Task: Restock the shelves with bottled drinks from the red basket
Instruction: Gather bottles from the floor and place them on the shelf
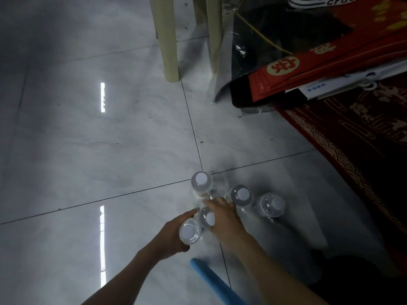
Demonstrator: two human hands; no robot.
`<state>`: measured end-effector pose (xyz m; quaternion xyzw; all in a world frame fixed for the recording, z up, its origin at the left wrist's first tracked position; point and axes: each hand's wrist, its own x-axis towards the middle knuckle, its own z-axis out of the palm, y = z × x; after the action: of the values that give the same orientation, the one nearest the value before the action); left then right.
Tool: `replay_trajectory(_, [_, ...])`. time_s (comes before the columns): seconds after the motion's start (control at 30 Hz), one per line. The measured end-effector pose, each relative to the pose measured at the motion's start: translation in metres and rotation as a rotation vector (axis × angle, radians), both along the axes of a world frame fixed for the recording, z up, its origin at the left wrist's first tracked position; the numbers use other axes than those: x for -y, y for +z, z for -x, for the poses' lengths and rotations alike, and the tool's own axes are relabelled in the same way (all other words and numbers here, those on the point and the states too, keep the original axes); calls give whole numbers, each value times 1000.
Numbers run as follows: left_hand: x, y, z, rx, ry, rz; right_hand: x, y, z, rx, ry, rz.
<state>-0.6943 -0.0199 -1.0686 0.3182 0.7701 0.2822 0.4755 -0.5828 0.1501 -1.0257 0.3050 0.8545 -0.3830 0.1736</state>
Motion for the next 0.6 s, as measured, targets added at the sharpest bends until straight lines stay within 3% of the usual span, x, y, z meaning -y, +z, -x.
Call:
replay_trajectory(0.27, [3, -11, -24, 33, 97, 4, -17, -3, -20, 85, 27, 115])
replay_trajectory(0.47, [4, -22, -40, 37, 265, 3, -6, -14, -40, 128, -89, 297])
replay_trajectory(0.6, [-7, -19, -42, 48, 337, -21, -8, -14, -40, 104, -141, 203])
